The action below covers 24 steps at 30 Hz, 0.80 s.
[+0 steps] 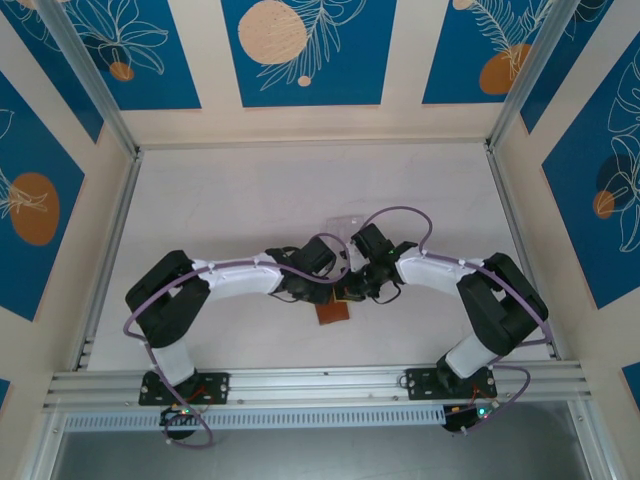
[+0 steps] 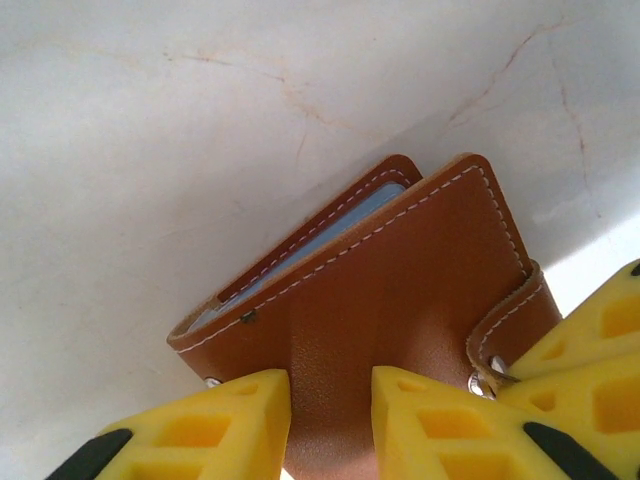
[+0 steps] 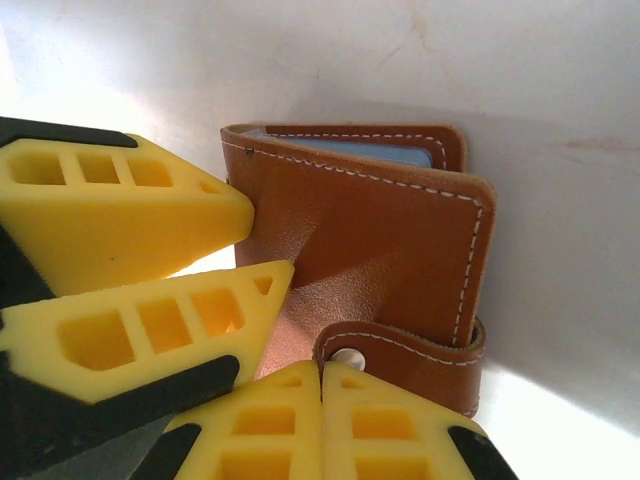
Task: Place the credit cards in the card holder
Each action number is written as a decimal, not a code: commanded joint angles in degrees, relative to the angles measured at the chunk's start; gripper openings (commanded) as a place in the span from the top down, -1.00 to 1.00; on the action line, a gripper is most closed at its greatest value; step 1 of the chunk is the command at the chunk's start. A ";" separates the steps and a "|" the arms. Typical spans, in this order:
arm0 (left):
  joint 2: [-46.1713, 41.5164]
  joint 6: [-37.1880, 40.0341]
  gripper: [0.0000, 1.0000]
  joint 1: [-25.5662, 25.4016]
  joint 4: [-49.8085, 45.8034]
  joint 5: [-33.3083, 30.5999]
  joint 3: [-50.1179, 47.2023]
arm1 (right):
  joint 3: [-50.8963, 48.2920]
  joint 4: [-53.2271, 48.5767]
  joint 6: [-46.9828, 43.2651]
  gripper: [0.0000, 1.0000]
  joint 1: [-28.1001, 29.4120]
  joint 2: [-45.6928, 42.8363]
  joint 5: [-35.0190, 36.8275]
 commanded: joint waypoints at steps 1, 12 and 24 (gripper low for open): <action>2.24 -0.80 0.44 -1.11 -0.22 0.66 -2.62 | 1.20 -1.89 0.33 1.00 0.90 1.07 0.55; 2.85 -0.92 0.45 -1.11 0.41 0.79 -2.67 | 0.71 -5.63 -0.48 1.00 0.93 -0.43 2.56; 3.19 -1.34 0.45 -1.07 1.38 1.26 -3.06 | 0.67 -6.00 -0.83 1.00 1.10 1.06 2.41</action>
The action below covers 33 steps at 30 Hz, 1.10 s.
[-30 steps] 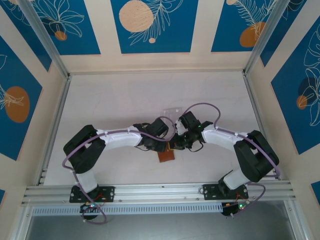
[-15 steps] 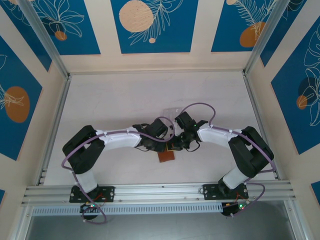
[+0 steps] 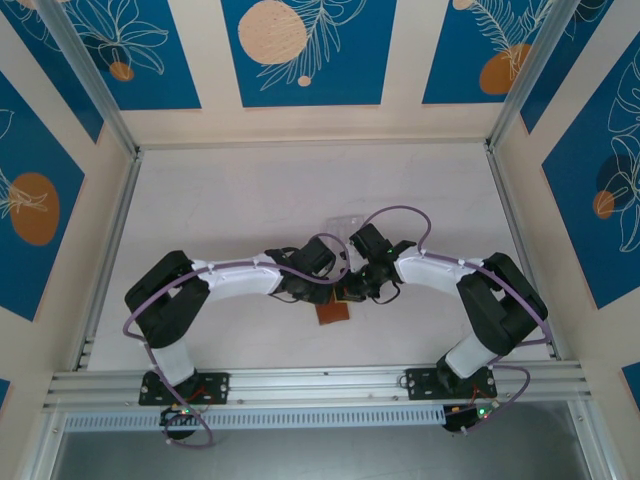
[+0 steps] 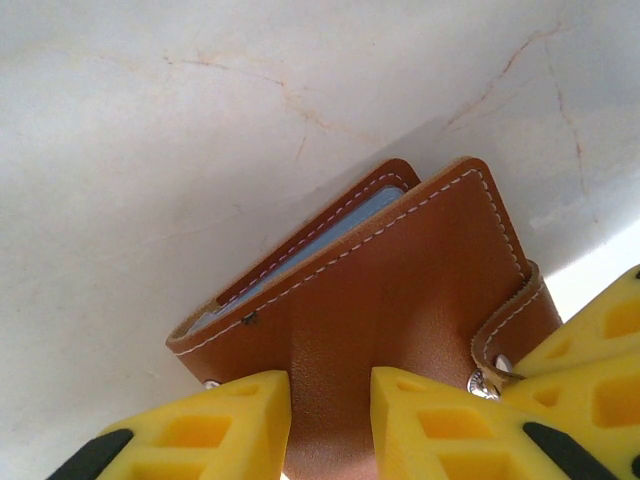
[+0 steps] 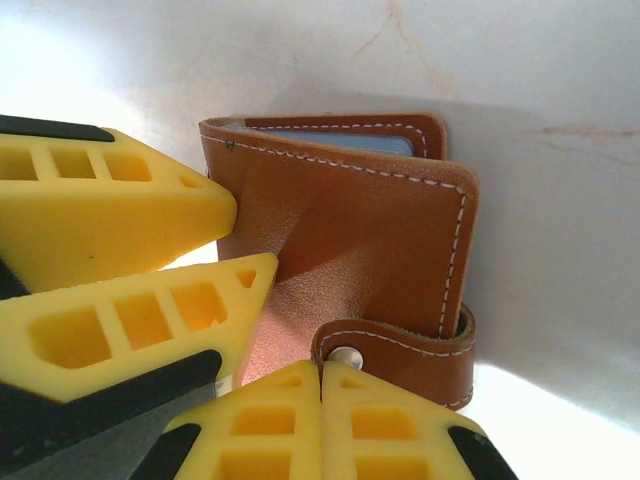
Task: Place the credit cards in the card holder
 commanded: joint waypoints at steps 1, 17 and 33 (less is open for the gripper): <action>3.27 -1.00 0.45 -1.08 0.56 1.41 -2.62 | 0.04 -3.88 -0.70 1.00 0.70 1.12 0.76; 3.09 -1.15 0.45 -1.10 1.12 1.41 -2.71 | -0.17 -4.46 0.69 1.00 3.36 3.67 2.13; 3.09 -1.62 0.45 -1.10 2.39 1.50 -3.45 | 2.79 -6.16 4.69 1.00 8.84 13.00 6.80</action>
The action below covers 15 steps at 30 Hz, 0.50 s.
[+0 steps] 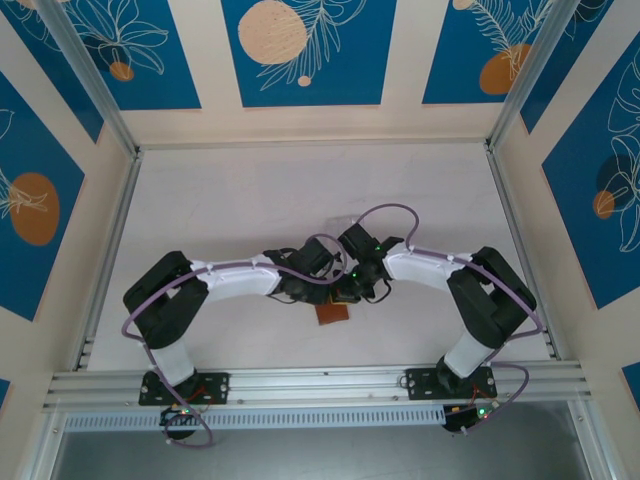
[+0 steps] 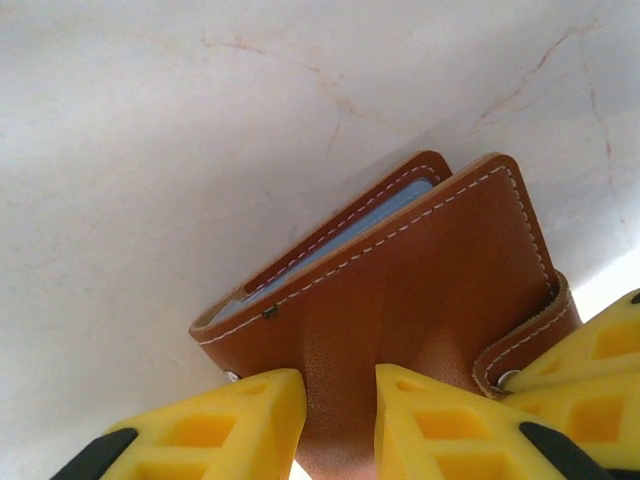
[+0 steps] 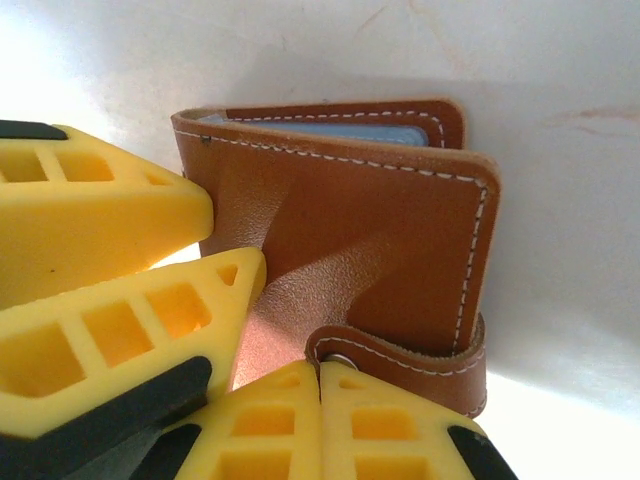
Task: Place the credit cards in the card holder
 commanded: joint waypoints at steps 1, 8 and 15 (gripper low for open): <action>3.62 -0.36 0.45 -1.25 2.32 1.96 -2.45 | -2.38 -0.61 2.35 1.00 4.84 8.71 2.66; 0.84 0.17 0.40 -0.66 0.86 2.00 -1.48 | -1.63 -2.51 3.00 0.96 4.38 2.88 6.20; -13.81 2.08 -0.49 5.97 -6.73 -3.01 -0.10 | 4.13 -3.88 0.74 0.03 1.92 -5.66 9.38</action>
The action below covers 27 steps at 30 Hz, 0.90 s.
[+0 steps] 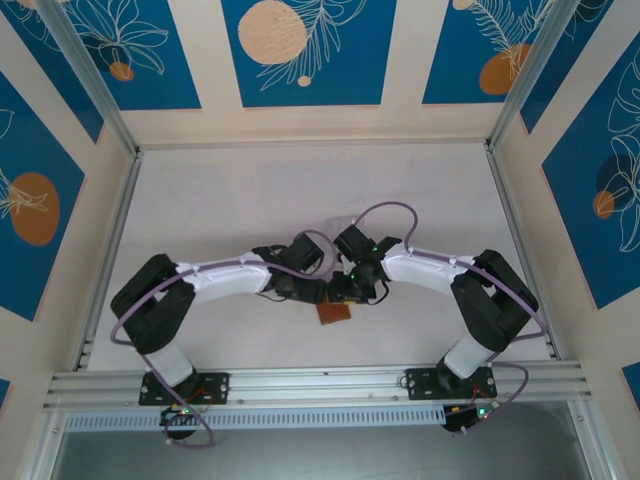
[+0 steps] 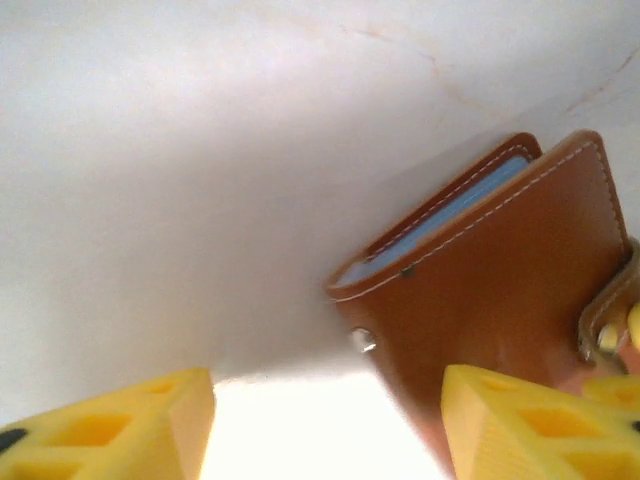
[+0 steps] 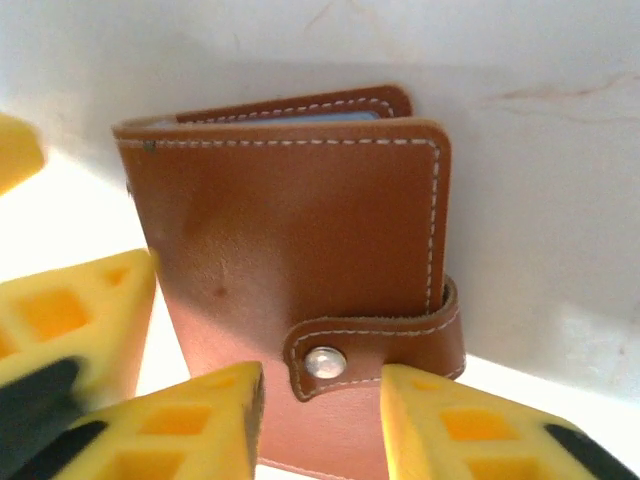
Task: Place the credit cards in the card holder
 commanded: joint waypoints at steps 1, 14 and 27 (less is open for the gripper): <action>-10.74 2.13 -0.60 3.37 -2.51 -2.47 1.23 | 3.76 -0.29 -0.96 -0.11 0.01 -4.12 3.19; -43.11 19.52 -0.99 14.41 20.39 -54.51 -24.31 | -8.24 13.09 -8.86 -0.99 -13.23 -27.85 52.05; -8.67 39.43 -0.99 36.32 88.07 -36.87 -39.69 | -36.51 74.94 -29.02 -0.99 -37.05 -20.36 28.71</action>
